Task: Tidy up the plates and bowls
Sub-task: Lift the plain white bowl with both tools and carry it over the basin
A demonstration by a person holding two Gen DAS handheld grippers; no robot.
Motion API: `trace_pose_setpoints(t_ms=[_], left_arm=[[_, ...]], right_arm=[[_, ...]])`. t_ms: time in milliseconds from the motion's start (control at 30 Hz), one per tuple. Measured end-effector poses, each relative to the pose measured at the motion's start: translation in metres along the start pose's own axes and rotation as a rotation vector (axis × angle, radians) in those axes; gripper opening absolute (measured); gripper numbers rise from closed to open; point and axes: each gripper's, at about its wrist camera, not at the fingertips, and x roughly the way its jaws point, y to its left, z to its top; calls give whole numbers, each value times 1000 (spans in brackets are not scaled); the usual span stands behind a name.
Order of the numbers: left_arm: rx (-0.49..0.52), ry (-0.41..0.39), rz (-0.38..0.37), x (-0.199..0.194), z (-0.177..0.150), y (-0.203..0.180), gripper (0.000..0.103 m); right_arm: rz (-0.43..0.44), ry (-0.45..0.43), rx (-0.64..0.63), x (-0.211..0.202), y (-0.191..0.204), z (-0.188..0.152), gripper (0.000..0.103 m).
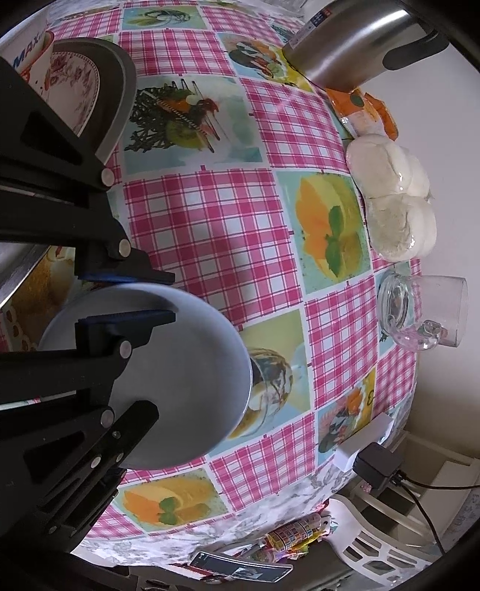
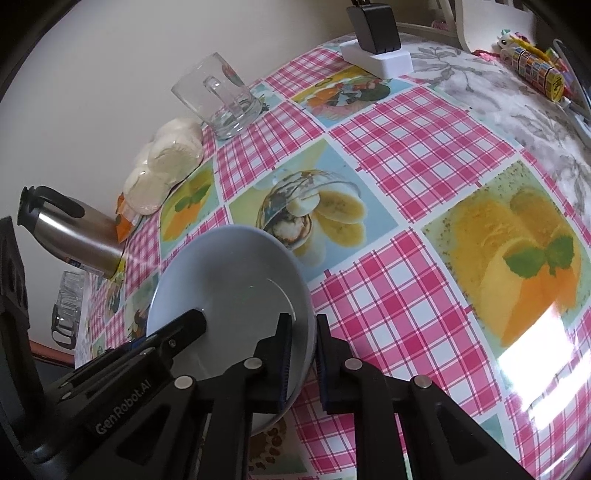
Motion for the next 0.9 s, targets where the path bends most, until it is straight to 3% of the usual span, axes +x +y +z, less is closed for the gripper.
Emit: trace_pose_setpoints(t_ms=[200, 533, 900], left_arm=[[9, -26, -10, -10, 2, -5, 13], [2, -141, -65, -66, 9, -6, 13], [-41, -242, -84, -118, 1, 14, 13]], right_arm=[[9, -5, 19, -6, -3, 0, 13], [69, -114, 2, -59, 9, 12, 14], [121, -193, -57, -104, 49, 8, 14]])
